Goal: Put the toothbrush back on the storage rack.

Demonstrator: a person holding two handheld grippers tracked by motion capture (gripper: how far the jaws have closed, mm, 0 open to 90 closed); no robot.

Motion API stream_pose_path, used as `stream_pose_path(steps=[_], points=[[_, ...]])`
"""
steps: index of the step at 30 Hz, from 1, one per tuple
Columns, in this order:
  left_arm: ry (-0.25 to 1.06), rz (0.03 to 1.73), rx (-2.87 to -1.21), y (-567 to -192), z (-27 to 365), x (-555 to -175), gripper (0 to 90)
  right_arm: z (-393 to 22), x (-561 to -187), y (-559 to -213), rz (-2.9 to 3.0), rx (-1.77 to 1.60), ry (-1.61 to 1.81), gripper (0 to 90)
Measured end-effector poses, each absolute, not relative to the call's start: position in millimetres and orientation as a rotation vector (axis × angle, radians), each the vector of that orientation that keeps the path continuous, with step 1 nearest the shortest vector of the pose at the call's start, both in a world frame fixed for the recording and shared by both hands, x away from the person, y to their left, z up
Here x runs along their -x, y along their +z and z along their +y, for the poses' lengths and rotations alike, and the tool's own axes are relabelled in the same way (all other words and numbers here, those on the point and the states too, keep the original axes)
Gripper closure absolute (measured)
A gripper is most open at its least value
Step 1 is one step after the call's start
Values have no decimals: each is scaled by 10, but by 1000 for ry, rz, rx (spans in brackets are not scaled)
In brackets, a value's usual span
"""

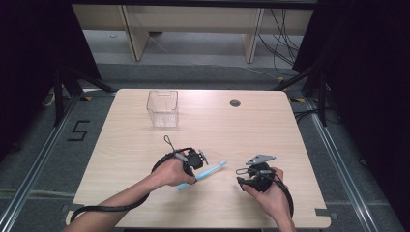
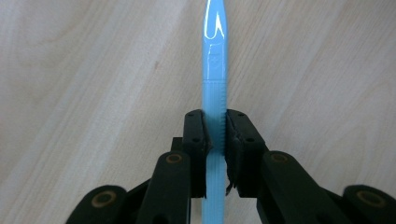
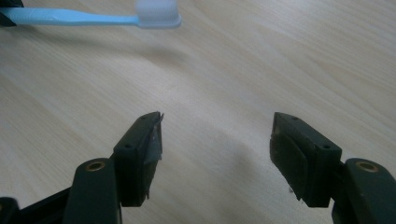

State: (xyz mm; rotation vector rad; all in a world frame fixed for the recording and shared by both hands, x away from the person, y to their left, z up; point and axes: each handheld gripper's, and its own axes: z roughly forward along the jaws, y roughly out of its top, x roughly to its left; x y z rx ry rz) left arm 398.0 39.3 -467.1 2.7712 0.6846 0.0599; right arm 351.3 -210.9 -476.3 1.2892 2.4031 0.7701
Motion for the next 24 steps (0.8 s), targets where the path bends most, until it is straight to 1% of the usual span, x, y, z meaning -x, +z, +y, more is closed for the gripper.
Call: stream_pose_path(steps=[7, 11, 17, 24], points=[[69, 684, -2660, -4573, 523, -3966, 779, -2125, -3518, -4768, 2386, -1299, 791, 353], [98, 676, -2601, -4518, 608, -3966, 780, -2107, -3514, -4786, 2382, -1310, 810, 352], [125, 712, -2488, -4480, 724, -3935, 780, -2099, -3512, -4787, 2357, -1313, 851, 353], [150, 695, -2423, -4484, 861, -3951, 780, -2093, -3510, -4778, 2331, -1326, 885, 353]])
